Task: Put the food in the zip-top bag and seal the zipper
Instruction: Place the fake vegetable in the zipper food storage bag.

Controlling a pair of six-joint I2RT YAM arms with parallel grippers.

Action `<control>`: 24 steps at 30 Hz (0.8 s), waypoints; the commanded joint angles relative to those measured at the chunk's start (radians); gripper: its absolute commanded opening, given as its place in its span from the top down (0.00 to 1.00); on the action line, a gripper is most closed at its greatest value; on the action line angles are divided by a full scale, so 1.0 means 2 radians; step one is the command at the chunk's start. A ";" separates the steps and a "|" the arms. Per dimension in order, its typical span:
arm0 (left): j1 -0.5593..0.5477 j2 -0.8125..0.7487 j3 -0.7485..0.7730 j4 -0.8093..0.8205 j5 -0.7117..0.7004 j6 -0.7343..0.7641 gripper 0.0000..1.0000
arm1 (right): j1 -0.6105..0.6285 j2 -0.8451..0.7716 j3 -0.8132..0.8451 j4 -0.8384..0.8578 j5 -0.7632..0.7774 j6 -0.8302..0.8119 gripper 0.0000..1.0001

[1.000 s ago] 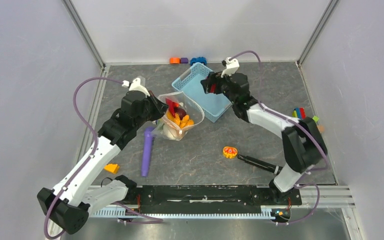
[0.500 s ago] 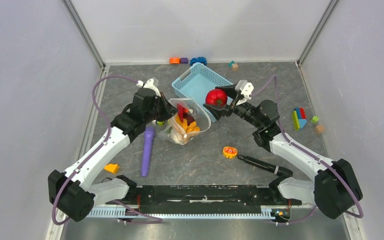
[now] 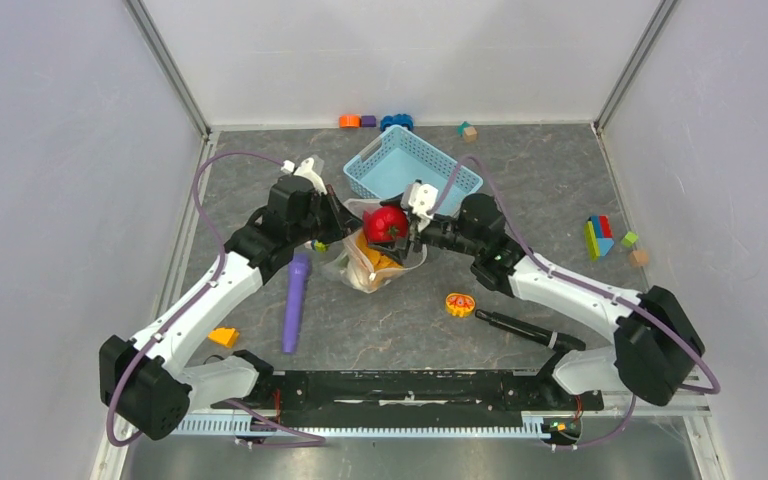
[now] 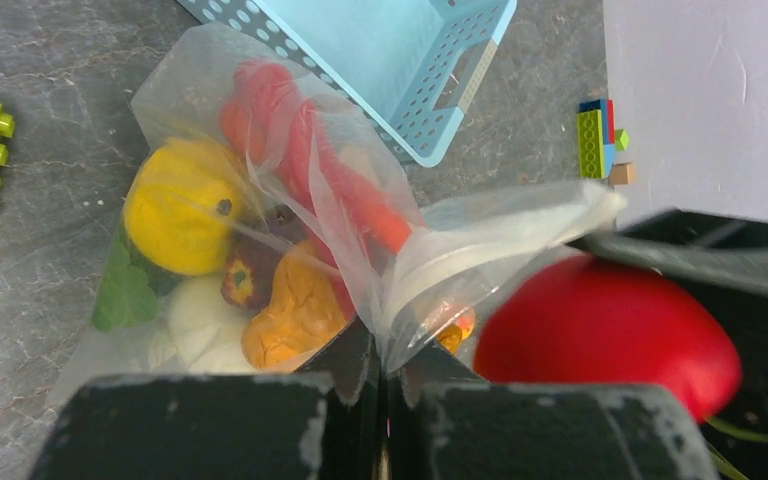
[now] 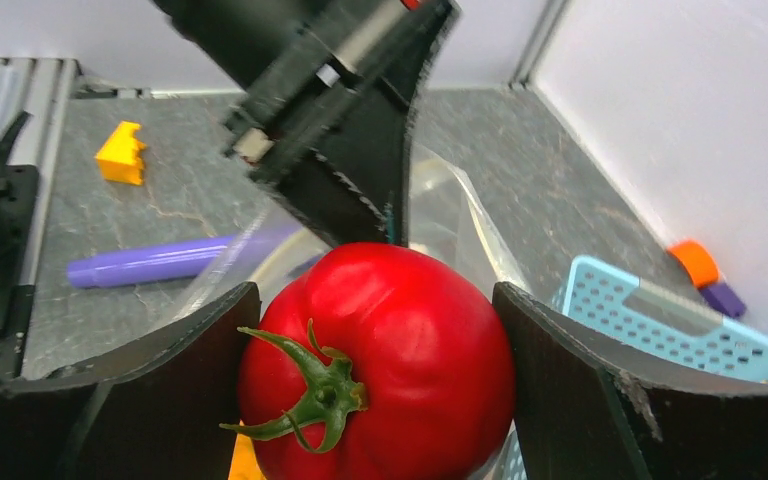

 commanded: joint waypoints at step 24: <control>0.002 -0.001 -0.007 0.051 0.045 0.009 0.98 | 0.005 -0.008 0.065 -0.105 0.024 -0.018 0.02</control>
